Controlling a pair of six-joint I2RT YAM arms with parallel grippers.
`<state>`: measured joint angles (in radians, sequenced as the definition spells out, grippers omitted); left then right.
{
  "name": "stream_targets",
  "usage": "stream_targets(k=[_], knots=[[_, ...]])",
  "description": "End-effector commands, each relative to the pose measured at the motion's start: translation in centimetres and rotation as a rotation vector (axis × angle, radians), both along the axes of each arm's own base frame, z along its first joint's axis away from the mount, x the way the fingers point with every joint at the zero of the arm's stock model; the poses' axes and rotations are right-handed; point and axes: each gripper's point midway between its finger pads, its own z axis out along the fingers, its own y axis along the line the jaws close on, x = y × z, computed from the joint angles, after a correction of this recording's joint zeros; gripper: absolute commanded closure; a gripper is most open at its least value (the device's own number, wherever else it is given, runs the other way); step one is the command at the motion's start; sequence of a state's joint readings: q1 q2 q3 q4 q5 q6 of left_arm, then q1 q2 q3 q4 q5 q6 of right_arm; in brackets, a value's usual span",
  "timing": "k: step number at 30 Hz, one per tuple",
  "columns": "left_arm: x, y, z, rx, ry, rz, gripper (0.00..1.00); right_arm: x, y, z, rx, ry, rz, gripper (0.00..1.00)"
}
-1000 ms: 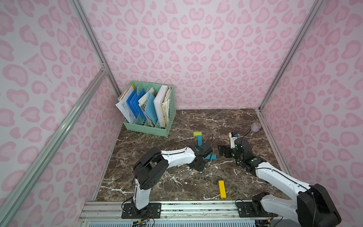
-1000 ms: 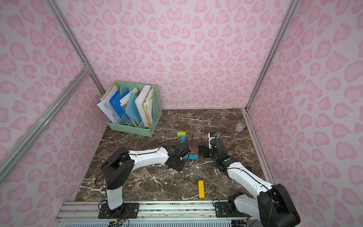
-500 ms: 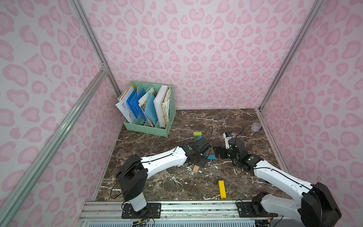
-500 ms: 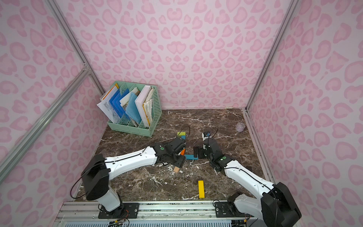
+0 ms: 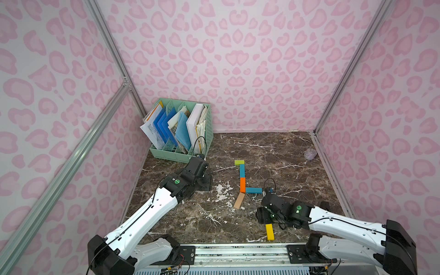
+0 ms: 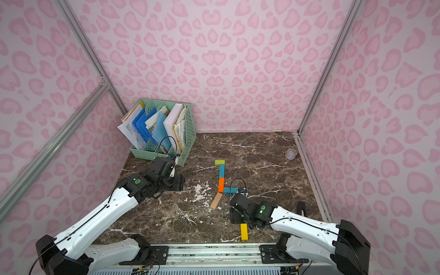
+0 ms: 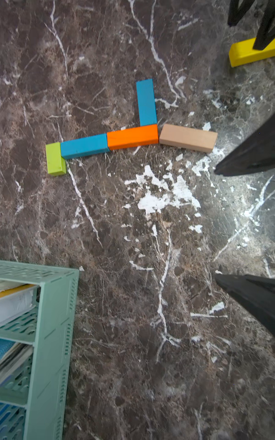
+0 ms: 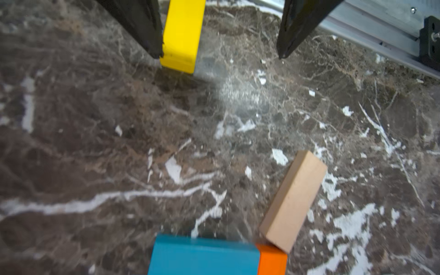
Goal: Assemble a giraffe with building blocks
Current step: Assemble the building block at the center of the board.
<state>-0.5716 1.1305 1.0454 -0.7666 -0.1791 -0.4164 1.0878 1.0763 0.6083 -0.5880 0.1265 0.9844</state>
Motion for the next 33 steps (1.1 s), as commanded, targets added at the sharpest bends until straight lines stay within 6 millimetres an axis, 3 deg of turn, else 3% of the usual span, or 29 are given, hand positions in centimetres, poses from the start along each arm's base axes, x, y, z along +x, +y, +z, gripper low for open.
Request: stream_targets(k=[1, 5, 15, 19, 26, 33], knots=[[-0.2, 0.2, -0.3, -0.01, 0.013, -0.021, 0.32, -2.2, -2.2, -1.6, -0.089, 0.099, -0.119, 0.22], [-0.1, 0.0, 0.1, -0.027, 0.005, -0.023, 0.32, -3.7, -3.4, -2.9, -0.188, 0.135, -0.147, 0.22], [-0.5, 0.4, 0.4, -0.04, -0.004, -0.021, 0.32, -4.6, -3.1, -5.0, -0.16, 0.172, -0.152, 0.26], [-0.6, 0.4, 0.3, -0.04, 0.0, -0.02, 0.32, -4.3, -3.2, -5.4, -0.167, 0.183, -0.138, 0.38], [-0.5, 0.3, 0.1, -0.036, 0.006, -0.02, 0.32, -3.5, -3.5, -6.6, -0.178, 0.218, -0.079, 0.75], [-0.5, 0.3, -0.1, -0.028, 0.015, -0.022, 0.32, 0.2, -3.7, -6.4, -0.248, 0.16, -0.019, 0.78]])
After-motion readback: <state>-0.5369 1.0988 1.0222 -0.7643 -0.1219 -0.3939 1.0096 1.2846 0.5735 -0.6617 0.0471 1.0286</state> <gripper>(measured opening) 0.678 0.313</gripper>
